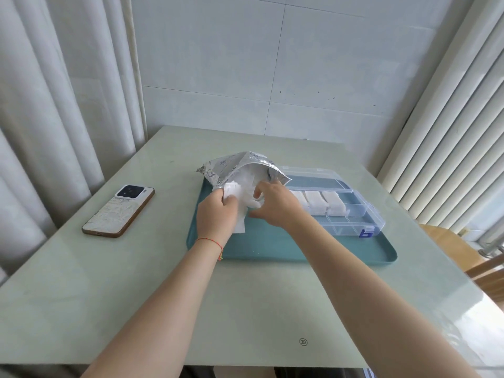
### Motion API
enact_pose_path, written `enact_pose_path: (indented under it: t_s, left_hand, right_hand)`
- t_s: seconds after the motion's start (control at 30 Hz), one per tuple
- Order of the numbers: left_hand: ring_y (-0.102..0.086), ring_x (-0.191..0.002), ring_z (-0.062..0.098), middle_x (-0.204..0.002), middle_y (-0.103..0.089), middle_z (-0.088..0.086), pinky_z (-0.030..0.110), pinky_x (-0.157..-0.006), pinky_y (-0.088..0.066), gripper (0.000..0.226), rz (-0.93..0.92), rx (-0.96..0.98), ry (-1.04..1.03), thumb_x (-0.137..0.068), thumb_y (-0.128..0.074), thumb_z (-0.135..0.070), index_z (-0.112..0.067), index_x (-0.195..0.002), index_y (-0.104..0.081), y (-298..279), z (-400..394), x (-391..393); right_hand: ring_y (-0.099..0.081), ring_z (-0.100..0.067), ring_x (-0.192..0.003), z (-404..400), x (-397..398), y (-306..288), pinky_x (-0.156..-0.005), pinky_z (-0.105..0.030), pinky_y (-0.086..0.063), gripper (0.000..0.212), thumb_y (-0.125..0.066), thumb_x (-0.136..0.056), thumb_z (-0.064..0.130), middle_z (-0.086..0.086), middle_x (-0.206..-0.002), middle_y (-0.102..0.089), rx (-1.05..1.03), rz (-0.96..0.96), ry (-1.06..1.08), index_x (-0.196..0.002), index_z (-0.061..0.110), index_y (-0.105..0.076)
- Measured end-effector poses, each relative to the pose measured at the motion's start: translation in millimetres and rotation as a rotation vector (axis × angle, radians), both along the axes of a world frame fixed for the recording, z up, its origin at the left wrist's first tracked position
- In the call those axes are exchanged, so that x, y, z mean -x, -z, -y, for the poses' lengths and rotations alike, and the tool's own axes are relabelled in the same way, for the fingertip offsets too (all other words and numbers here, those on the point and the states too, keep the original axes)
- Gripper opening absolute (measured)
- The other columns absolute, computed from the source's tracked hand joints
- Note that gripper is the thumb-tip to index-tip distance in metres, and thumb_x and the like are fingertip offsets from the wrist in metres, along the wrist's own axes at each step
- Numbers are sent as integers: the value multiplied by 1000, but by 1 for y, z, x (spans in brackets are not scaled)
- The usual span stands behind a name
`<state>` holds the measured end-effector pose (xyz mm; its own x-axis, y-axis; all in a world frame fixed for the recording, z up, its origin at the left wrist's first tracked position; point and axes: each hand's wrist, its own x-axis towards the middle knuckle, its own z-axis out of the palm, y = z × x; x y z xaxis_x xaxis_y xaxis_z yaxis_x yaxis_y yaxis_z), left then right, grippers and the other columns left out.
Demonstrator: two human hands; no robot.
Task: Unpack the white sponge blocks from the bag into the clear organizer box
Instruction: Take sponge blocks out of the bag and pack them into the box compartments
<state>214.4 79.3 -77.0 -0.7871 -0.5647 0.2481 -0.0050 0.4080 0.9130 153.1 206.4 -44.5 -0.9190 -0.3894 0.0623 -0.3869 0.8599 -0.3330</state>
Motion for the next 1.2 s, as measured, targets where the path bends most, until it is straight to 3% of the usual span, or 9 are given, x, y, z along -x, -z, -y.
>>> enact_pose_path:
  t_s: [0.1,0.3,0.47,0.57,0.77,0.87,0.97,1.03,1.2]
  left_hand:
    - [-24,-55,21,-55,-30,1,34,-49,-19,29,11,-10,-13,-86,-48,-9,-13,-64,-29,2,2,2]
    - [-25,-58,22,-58,-32,0,32,-52,-21,27,16,-99,13,-87,-48,-11,-11,-65,-33,3,4,4]
    - [-36,-68,18,-70,-48,1,31,-62,-34,23,27,-460,167,-75,-57,-30,-7,-78,-60,4,-1,4]
    - [-55,-71,23,-83,-64,5,33,-62,-52,17,34,-634,234,-88,-58,-24,-13,-90,-70,1,-4,5]
    - [-67,-73,20,-87,-71,5,28,-57,-55,28,57,-792,308,-100,-45,-29,-18,-95,-70,-4,-4,3]
    - [-62,-72,23,-82,-68,5,35,-66,-56,21,52,-666,281,-94,-54,-29,-16,-91,-70,-1,-4,3]
    - [-39,-60,21,-63,-48,0,28,-55,-36,19,31,-247,158,-82,-53,-20,-10,-67,-50,3,-2,4]
    - [-29,-55,19,-58,-37,0,29,-48,-23,29,41,-43,84,-87,-49,-13,-13,-63,-34,3,-2,1]
    - [-27,-54,20,-58,-35,2,30,-47,-20,30,43,-5,33,-88,-46,-9,-12,-64,-29,0,-3,1]
  right_hand:
    - [-58,-26,-92,3,4,1,-68,-30,-43,13,-55,-91,17,-4,-114,-57,26,-85,39,-100,20,-64]
    - [-56,-26,-73,-15,7,-15,-62,-33,-48,18,-49,-87,10,-11,-89,-68,333,-60,227,-90,5,-66]
    - [-48,-15,-43,-24,-10,-34,-50,-23,-39,9,-65,-89,9,0,-71,-72,803,379,121,-95,4,-67]
    - [-55,-15,-45,-19,-14,-32,-47,-23,-39,8,-65,-90,12,-5,-84,-76,732,560,19,-96,7,-65]
    - [-49,-13,-43,-10,-17,-27,-44,-21,-35,8,-61,-91,16,1,-73,-72,452,480,7,-85,11,-64]
    - [-45,-14,-43,-7,-14,-26,-44,-20,-36,12,-63,-89,20,3,-62,-66,359,385,42,-81,11,-64]
    - [-45,-14,-42,-7,-5,-22,-44,-20,-38,6,-58,-88,17,2,-62,-64,368,237,140,-88,12,-62]
    - [-51,-14,-46,-5,3,-16,-48,-21,-44,19,-53,-88,13,-1,-74,-69,335,141,177,-104,19,-62]
    - [-66,-27,-87,3,19,1,-76,-39,-57,40,-54,-87,16,-6,-111,-66,208,42,136,-126,27,-57]
